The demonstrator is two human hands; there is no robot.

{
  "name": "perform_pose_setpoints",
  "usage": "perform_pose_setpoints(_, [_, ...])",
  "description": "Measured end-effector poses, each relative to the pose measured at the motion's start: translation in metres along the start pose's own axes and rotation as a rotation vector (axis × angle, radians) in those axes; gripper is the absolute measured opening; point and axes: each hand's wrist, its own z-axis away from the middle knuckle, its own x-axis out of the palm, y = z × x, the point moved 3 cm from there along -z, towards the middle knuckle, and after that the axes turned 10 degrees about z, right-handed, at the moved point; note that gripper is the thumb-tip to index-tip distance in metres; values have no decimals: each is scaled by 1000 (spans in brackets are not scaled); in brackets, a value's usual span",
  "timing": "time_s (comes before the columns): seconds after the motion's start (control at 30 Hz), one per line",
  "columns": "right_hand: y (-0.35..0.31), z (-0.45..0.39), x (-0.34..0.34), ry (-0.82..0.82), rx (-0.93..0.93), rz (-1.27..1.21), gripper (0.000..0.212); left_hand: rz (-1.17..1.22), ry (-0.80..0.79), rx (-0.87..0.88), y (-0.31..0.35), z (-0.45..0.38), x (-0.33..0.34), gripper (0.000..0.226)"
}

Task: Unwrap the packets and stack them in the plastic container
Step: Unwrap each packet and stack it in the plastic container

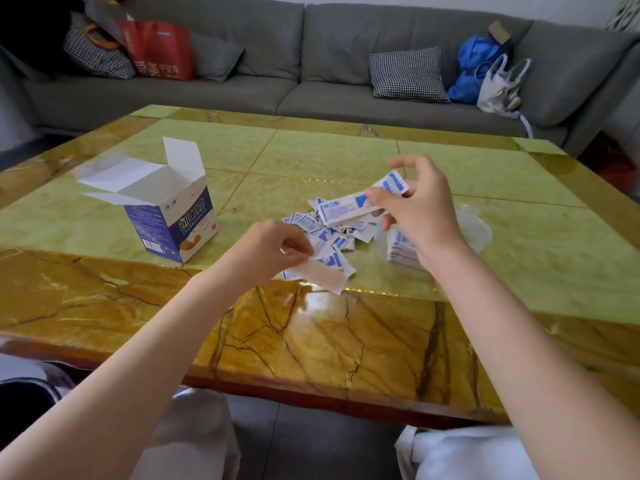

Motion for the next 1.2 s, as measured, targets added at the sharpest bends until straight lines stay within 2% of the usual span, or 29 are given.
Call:
perform_pose_setpoints(0.1, [2,-2,-5,-61,16,85,24,-353,262,285,-4,3,-7,10])
perform_pose_setpoints(0.17, [-2,1,-5,-97,-94,271,18,-486,325,471,-3,8,-4,11])
perform_pose_setpoints(0.23, [-10,7,-3,-131,-234,474,17,-576,212,576,-4,12,6,1])
perform_pose_setpoints(0.3, [-14,15,4,-241,-335,620,13,-605,53,590,-9,18,18,10])
perform_pose_setpoints(0.4, [-3,24,24,-435,-396,852,13,-458,-49,476,-17,24,19,5])
perform_pose_setpoints(0.47, [11,31,37,-555,-341,897,11,-288,-33,378,-21,26,14,5])
perform_pose_setpoints(0.53, [20,36,44,-623,-265,914,13,-219,0,300,-21,26,11,8])
perform_pose_setpoints(0.6, [21,36,44,-619,-225,902,20,-243,20,232,-21,23,9,20])
perform_pose_setpoints(0.7, [17,30,38,-574,-220,824,9,-275,-57,119,-19,17,11,35])
perform_pose_setpoints(0.8, [14,23,30,-499,-143,684,28,-274,-90,38,-16,10,11,26])
perform_pose_setpoints(0.9, [19,21,25,-435,14,480,27,-241,-102,-51,-17,4,12,15])
perform_pose_setpoints(0.97, [24,25,25,-505,134,363,22,-208,-60,-91,-17,1,11,20])
perform_pose_setpoints(1.07, [29,34,30,-646,226,347,12,-191,14,-78,-13,-2,10,30])
perform_pose_setpoints(1.2, [31,40,40,-675,257,310,13,-217,-115,-94,-1,-4,23,56])
